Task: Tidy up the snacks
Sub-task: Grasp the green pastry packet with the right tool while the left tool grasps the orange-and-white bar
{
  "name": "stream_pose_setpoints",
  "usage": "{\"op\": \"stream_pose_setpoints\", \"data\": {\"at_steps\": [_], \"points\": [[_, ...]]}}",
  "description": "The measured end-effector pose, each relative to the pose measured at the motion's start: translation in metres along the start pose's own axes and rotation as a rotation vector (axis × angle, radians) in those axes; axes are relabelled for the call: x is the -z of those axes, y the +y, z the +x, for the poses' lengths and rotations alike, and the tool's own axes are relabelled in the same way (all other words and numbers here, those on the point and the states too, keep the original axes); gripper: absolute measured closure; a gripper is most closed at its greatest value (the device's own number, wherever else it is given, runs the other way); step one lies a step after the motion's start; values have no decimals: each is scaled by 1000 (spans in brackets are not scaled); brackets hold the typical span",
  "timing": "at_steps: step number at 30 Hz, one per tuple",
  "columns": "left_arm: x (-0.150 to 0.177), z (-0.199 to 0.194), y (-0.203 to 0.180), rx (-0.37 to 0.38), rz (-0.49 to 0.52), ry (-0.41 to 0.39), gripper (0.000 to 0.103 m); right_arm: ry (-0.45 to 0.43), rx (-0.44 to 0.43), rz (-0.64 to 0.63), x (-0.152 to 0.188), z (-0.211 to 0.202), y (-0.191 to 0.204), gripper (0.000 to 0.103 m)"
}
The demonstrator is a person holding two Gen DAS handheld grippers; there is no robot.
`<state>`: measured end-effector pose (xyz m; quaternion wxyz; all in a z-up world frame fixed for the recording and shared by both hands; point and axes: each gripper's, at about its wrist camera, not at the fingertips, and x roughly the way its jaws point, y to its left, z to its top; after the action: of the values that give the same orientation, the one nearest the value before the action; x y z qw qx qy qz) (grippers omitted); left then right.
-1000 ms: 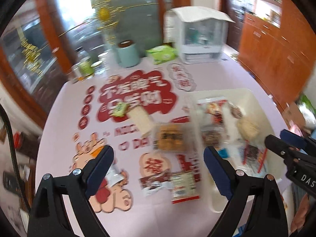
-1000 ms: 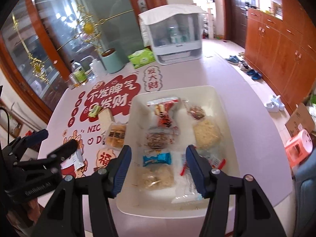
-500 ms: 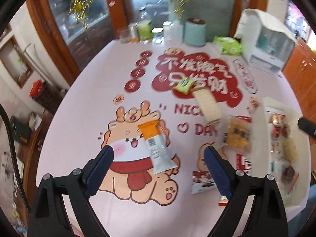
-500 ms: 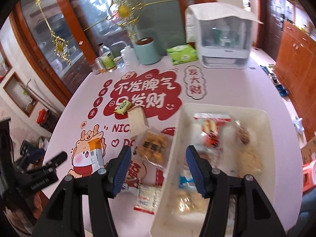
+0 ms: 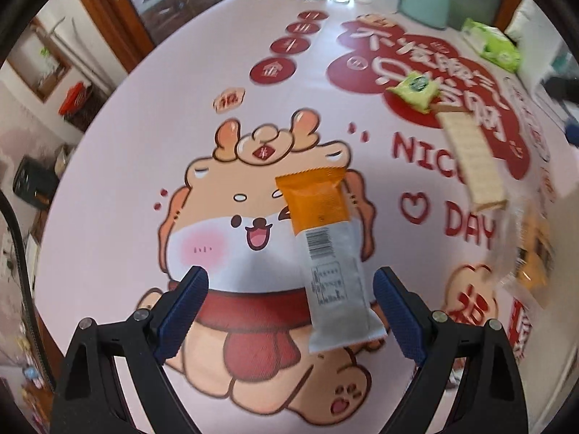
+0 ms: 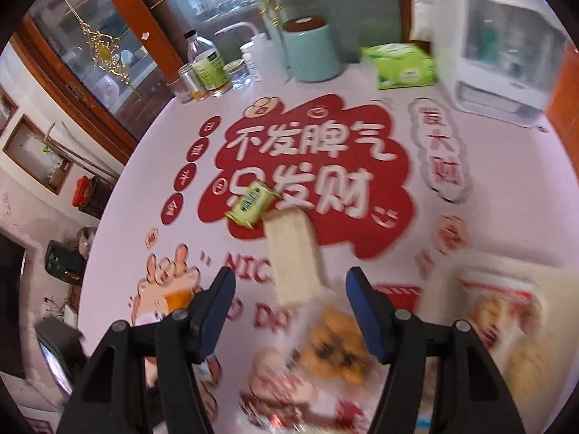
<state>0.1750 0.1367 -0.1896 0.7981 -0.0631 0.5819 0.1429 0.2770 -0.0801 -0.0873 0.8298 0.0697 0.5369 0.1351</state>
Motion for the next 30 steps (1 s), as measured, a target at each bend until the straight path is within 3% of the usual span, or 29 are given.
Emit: {"op": "stream_pose_setpoints", "data": {"at_steps": [2, 8, 10, 12, 20, 27, 29, 30], "points": [[0, 12, -1, -7, -5, 16, 12, 12, -26, 14, -13, 21, 8, 39], [8, 27, -2, 14, -3, 26, 33, 56, -69, 79, -41, 80, 22, 39], [7, 28, 3, 60, -7, 24, 52, 72, -69, 91, -47, 97, 26, 39], [4, 29, 11, 71, -17, 20, 61, 90, -66, 101, -52, 114, 28, 39], [0, 35, 52, 73, -77, 23, 62, 136, -31, 101, -61, 161, 40, 39], [-8, 39, 70, 76, -101, 33, 62, 125, 108, 11, -58, 181, 67, 38], [-8, 39, 71, 76, -100, 34, 63, 110, 166, -42, -56, 184, 77, 46], [-8, 38, 71, 77, -100, 31, 64, 100, 192, -75, -54, 185, 83, 61]]}}
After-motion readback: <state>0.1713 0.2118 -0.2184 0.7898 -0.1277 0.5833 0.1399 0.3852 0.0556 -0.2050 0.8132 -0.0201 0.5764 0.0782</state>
